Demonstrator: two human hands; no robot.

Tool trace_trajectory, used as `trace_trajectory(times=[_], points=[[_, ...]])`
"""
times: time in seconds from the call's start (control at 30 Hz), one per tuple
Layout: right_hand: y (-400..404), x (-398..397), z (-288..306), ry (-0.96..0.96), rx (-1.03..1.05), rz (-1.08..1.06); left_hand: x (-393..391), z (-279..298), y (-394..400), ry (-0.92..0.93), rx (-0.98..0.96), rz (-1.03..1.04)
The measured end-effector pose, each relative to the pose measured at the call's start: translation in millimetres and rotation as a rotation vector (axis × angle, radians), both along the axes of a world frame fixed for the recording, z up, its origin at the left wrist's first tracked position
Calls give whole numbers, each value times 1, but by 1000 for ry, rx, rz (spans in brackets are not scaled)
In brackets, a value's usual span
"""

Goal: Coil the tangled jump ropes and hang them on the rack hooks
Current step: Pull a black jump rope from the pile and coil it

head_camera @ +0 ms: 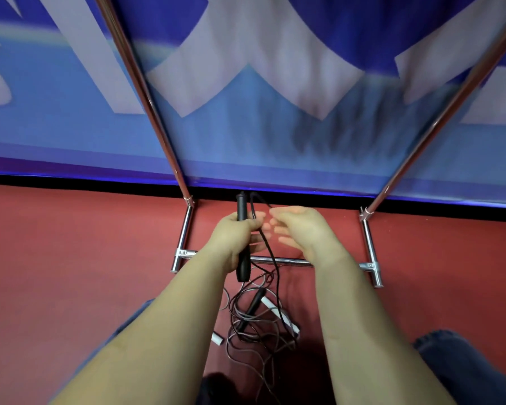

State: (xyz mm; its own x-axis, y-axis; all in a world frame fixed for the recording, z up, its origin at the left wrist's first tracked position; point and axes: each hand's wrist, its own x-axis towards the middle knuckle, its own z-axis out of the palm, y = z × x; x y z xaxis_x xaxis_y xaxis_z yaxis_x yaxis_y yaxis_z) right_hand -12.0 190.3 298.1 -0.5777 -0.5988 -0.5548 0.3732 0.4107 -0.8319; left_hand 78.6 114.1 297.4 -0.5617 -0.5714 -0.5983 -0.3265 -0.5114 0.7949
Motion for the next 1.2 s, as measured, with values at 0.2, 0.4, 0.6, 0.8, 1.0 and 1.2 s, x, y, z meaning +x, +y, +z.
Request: trace_trajectory(times=[0.2,0.4,0.6,0.8,1.0,1.2], points=[[16,33,1,156,83,164,-2,20,6,99,79,19],[61,33,24,108,111,180,-1,44,12,158,83,-121],[75,31,41,180,76,94,6,48,20,163,75,-311],[61,21,63,124,-143,-103,16,33,32,26,-63,-556],[50,16,57,66,-231,-209,13,27,20,98,-116,-385],[51,18,23,369,195,305,7,27,9,214,120,-75]])
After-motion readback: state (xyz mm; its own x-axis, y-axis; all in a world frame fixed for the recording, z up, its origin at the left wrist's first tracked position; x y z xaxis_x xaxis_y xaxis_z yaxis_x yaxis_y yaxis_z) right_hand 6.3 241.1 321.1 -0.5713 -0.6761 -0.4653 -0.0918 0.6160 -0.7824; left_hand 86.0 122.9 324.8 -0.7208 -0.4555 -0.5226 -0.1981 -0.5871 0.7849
